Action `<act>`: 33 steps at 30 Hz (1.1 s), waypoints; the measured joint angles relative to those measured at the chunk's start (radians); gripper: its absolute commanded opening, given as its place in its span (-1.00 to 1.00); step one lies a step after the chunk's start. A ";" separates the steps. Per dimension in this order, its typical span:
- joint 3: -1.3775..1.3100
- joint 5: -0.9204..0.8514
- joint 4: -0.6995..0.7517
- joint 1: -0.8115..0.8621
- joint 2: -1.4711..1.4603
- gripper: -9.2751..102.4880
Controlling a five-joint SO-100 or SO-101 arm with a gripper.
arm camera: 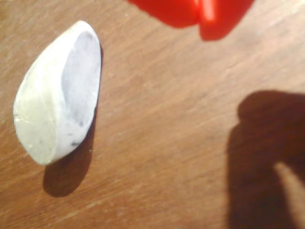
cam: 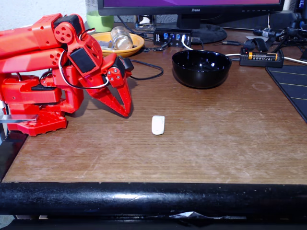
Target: Ramasse la gomme et mets-la dans le bol.
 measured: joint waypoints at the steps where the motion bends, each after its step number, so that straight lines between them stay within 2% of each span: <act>1: 0.000 0.000 0.000 0.000 0.000 -0.94; 33: 0.000 -0.035 -0.018 -0.025 -0.018 -0.94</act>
